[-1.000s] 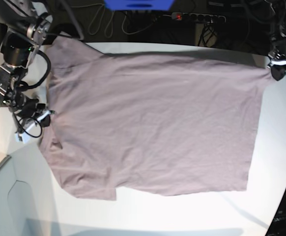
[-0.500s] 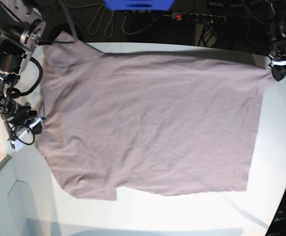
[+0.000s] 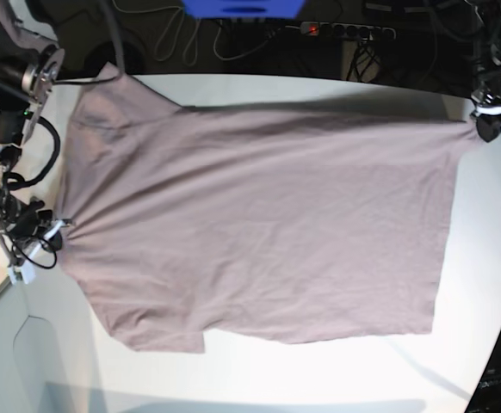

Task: Layout the t-shirt on the table in an organized manner, then fold the t-shirt properly
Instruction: 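Release the shirt with the right gripper and move it along the shoulder, then grasp the shirt shoulder corner with the right gripper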

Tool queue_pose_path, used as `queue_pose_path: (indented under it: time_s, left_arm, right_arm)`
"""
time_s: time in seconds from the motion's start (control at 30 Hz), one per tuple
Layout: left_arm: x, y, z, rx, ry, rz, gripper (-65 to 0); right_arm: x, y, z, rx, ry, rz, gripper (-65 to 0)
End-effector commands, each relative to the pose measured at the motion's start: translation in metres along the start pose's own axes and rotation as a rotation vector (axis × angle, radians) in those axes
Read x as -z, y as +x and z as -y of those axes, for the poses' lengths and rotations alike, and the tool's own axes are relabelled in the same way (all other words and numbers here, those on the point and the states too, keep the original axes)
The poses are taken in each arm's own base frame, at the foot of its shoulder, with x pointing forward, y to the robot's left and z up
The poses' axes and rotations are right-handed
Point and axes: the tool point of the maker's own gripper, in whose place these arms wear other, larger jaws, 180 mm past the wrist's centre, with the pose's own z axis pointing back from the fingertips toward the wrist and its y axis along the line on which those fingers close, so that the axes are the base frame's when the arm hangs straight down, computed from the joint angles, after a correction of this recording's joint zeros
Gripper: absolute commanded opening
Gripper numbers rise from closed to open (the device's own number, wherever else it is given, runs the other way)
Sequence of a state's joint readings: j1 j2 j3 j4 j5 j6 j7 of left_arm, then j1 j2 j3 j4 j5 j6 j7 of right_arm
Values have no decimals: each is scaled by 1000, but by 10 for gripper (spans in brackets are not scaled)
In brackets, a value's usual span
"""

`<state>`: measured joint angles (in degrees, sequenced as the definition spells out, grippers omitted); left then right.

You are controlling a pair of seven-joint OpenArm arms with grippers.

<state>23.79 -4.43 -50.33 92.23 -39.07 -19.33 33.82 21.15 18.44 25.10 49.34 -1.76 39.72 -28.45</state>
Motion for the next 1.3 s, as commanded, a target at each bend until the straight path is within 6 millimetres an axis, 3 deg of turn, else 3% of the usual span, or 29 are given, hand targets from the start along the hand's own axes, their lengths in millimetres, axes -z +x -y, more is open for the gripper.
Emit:
queue_pose_path:
  time_s: [0.0,0.17,0.27,0.43,0.5,0.63,0.8,0.9,1.27]
  left_arm:
    - [-2,15,2,13,-12,47,-650]
    - [-2,16,3,15,-13,49,-650]
    - [-2,17,3,16,-14,51,-650]
    - [0,20,8,12,-25,61,-650]
    - [0,20,9,13,-26,62,-650]
    - [0,19,9,12,-27,61,-650]
    - [1,17,8,9,-25,56,-650]
    - [1,16,8,8,-25,54,-650]
    - [1,17,9,4,-32,57,-650]
  right_arm:
    - [-7,22,10,-14,-18,58,-586]
    - [-10,22,18,-18,-31,56,-398]
    - [-12,23,22,-9,-38,61,-318]
    - [-31,15,46,58,-104,98,-302]
    - [-44,-2,50,41,-135,60,-300]
    - [-66,-31,21,-37,-162,-2,-298]
    - [-101,-64,-42,-96,-158,-25,-298]
    - [-118,-77,-67,-95,-154,-23,-298]
    - [-137,-154,-106,-21,-99,-169,-298]
